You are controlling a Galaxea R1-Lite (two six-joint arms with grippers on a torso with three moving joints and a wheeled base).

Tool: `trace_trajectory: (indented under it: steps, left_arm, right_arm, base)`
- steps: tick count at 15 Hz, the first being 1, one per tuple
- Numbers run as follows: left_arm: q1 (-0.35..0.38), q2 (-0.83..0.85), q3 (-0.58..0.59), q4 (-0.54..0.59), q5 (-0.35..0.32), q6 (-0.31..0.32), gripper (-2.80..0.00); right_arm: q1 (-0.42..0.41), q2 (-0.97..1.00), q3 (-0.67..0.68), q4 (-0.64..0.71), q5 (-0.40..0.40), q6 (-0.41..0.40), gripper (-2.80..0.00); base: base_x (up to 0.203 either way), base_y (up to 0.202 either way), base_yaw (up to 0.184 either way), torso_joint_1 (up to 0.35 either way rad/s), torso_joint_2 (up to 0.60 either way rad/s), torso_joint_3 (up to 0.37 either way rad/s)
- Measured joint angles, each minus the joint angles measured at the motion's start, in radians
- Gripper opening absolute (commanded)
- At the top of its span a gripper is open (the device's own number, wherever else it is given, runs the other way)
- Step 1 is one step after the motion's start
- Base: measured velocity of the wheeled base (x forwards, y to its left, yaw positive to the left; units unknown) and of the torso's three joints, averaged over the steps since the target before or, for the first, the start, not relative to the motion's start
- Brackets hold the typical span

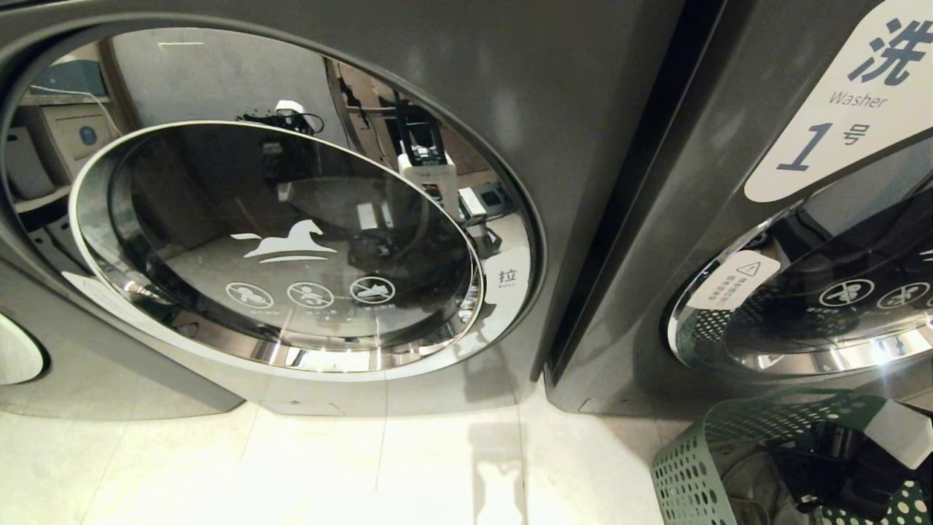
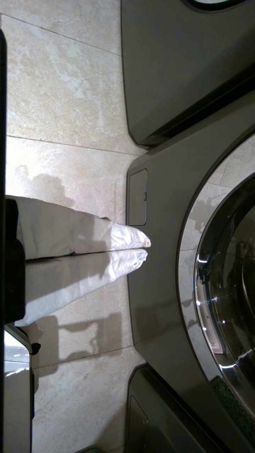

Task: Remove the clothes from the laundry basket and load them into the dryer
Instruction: Take the clothes out of the basket

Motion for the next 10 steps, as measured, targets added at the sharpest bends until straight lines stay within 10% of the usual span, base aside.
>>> trace_trajectory:
  steps: [6, 7, 10]
  left_arm:
    - [0.0, 0.0, 0.0, 0.0, 0.0, 0.0, -2.8]
    - [0.0, 0.0, 0.0, 0.0, 0.0, 0.0, -2.8]
    - [0.0, 0.0, 0.0, 0.0, 0.0, 0.0, -2.8]
  right_arm:
    - [0.004, 0.016, -0.172, 0.197, 0.016, 0.13, 0.0]
    - [0.004, 0.016, -0.183, 0.197, 0.021, 0.145, -2.8]
    - [0.005, 0.017, -0.192, 0.197, 0.037, 0.15, -2.8]
  base:
    - [0.0, 0.0, 0.0, 0.0, 0.0, 0.0]
    - [0.0, 0.0, 0.0, 0.0, 0.0, 0.0]
    - [0.0, 0.0, 0.0, 0.0, 0.0, 0.0]
